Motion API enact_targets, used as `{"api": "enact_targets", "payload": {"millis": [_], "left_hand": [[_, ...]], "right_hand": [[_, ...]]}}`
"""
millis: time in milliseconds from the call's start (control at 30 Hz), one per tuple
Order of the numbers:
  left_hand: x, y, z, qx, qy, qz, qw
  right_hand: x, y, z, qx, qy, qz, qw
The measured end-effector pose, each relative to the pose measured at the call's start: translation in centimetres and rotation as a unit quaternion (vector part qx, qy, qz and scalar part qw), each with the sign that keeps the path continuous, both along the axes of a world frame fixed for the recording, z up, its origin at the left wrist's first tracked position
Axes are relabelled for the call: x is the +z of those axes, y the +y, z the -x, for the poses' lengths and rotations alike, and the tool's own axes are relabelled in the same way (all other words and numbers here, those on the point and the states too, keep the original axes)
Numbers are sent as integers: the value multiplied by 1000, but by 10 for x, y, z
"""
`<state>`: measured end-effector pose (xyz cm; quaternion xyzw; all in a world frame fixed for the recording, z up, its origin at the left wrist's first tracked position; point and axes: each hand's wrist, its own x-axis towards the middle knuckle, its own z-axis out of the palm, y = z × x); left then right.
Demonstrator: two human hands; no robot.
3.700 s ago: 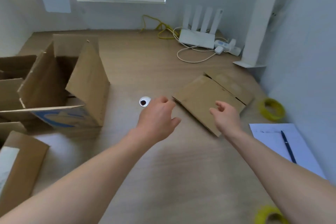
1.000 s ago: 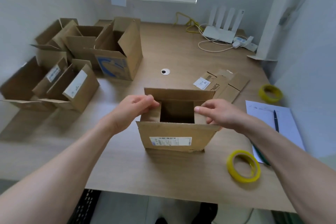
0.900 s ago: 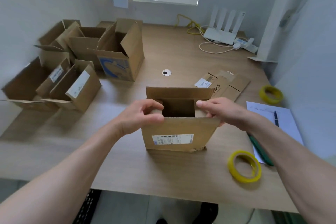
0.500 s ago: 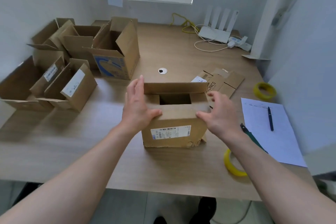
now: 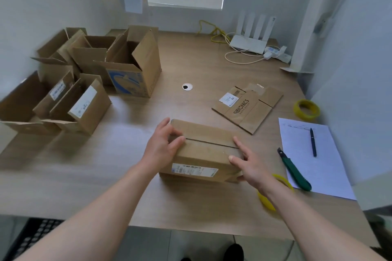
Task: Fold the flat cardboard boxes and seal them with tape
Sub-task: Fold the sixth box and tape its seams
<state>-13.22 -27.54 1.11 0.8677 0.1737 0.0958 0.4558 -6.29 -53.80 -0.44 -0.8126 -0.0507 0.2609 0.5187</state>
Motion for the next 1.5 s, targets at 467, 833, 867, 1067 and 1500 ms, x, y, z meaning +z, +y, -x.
{"api": "enact_targets", "payload": {"millis": [467, 833, 867, 1067, 1500], "left_hand": [[-32, -39, -3, 111, 60, 128, 984], [-25, -44, -19, 114, 104, 64, 986], [-25, -44, -20, 114, 104, 64, 986], [-24, -44, -20, 95, 118, 36, 988], [-32, -83, -6, -165, 159, -390, 892]], "right_hand": [[-2, -29, -19, 36, -91, 76, 992], [-11, -30, -17, 29, -110, 99, 989], [-11, -30, -17, 29, -109, 100, 989], [-11, -30, -18, 19, -88, 81, 993], [-6, -40, -8, 0, -58, 18, 998]]}}
